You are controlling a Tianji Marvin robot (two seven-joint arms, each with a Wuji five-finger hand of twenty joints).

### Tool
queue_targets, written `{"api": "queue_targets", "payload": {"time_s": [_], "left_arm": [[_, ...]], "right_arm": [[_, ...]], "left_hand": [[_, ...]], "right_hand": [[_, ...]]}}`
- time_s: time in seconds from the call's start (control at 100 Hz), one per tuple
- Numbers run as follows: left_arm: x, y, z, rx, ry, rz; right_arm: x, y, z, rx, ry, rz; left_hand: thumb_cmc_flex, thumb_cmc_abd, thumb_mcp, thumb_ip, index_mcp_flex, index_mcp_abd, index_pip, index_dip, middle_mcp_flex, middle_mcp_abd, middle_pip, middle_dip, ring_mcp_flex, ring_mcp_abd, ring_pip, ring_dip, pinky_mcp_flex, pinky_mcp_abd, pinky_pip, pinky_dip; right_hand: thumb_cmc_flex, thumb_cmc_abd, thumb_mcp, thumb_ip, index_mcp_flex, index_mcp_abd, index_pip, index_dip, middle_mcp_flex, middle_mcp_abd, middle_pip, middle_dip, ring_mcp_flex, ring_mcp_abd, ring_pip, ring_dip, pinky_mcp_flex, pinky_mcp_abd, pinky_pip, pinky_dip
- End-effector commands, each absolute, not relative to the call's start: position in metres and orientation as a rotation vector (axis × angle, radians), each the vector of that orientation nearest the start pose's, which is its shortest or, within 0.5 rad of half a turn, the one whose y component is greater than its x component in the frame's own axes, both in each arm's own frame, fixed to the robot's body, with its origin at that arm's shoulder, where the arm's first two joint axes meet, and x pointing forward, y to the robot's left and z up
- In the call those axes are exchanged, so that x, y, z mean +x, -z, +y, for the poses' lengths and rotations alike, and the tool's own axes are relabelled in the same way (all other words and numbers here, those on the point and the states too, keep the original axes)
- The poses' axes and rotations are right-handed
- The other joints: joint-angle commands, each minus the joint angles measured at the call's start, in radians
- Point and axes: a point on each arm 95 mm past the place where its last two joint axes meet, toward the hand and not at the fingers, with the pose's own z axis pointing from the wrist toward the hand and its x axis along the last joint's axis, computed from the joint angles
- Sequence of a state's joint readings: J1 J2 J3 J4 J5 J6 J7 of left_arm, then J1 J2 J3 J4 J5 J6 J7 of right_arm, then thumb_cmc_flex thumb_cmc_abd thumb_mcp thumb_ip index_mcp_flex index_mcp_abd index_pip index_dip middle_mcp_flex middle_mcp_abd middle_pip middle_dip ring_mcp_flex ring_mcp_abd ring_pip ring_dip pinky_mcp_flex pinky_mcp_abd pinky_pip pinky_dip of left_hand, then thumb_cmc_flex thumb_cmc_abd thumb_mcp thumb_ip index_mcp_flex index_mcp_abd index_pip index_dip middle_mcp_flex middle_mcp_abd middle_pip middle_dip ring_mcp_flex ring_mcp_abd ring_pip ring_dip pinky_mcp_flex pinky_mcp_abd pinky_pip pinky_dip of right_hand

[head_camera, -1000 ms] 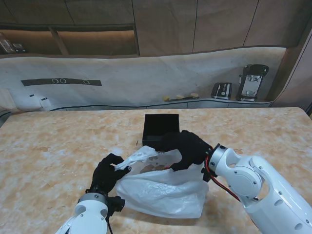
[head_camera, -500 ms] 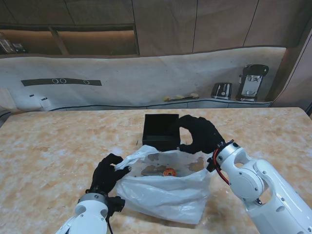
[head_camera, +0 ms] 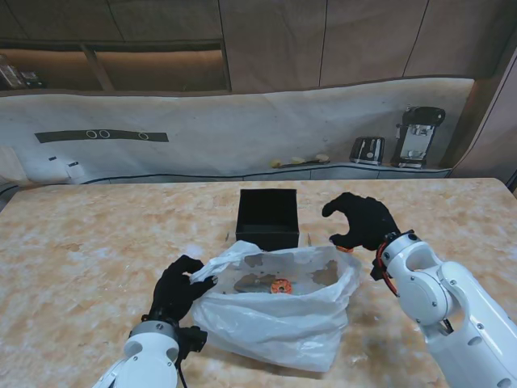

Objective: Pack mini donuts into a plastic bag, tie the opening and put the bag into the gift box

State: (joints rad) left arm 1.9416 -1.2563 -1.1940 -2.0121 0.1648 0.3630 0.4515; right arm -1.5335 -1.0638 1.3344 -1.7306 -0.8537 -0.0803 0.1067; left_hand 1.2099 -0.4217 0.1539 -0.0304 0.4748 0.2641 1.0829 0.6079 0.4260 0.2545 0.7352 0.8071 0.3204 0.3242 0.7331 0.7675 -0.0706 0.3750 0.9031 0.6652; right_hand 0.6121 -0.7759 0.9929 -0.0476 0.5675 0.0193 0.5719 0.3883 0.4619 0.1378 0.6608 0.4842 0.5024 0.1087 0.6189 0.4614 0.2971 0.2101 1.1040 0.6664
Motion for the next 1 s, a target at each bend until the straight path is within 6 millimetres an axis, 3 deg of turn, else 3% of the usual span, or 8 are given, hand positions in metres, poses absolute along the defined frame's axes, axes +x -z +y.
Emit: {"api": "queue_targets", "payload": {"time_s": [0.0, 0.53, 0.99], "left_arm": [[0.287, 0.305, -0.051, -2.18, 1.751, 0.403], [0.287, 0.305, -0.05, -2.181, 1.744, 0.407], [0.286, 0.305, -0.049, -2.181, 1.73, 0.42]], "right_arm": [[0.422, 0.263, -0.029, 1.251, -1.56, 1.438], [0.443, 0.311, -0.052, 1.421, -1.332, 1.457], [0.455, 0.34, -0.05, 1.469, -1.265, 1.543]], "left_hand": [[0.022, 0.022, -0.022, 0.028, -0.01, -0.003, 0.042, 0.007, -0.019, -0.023, 0.014, -0.007, -0.013, -0.006, 0.0, -0.012, -0.015, -0.03, -0.001, 0.004], [0.022, 0.021, -0.023, 0.028, -0.01, -0.003, 0.042, 0.008, -0.021, -0.025, 0.013, -0.007, -0.013, -0.006, 0.0, -0.012, -0.015, -0.03, -0.001, 0.004], [0.022, 0.022, -0.023, 0.028, -0.009, -0.003, 0.043, 0.009, -0.019, -0.025, 0.013, -0.005, -0.012, -0.007, 0.0, -0.012, -0.015, -0.03, -0.002, 0.003]], "right_hand": [[0.006, 0.016, 0.021, 0.024, -0.01, 0.007, -0.009, -0.001, -0.002, 0.013, -0.004, -0.001, -0.006, 0.002, -0.004, 0.016, -0.008, -0.005, 0.022, -0.013], [0.01, 0.015, 0.021, 0.019, -0.009, 0.007, -0.001, 0.001, -0.006, 0.011, -0.004, -0.005, -0.012, 0.002, -0.006, 0.015, -0.027, -0.006, 0.022, -0.021], [0.019, -0.022, -0.043, -0.003, -0.028, -0.005, -0.012, -0.003, -0.049, 0.006, -0.017, -0.011, -0.049, -0.007, -0.027, 0.01, -0.057, -0.028, -0.004, -0.025]]}}
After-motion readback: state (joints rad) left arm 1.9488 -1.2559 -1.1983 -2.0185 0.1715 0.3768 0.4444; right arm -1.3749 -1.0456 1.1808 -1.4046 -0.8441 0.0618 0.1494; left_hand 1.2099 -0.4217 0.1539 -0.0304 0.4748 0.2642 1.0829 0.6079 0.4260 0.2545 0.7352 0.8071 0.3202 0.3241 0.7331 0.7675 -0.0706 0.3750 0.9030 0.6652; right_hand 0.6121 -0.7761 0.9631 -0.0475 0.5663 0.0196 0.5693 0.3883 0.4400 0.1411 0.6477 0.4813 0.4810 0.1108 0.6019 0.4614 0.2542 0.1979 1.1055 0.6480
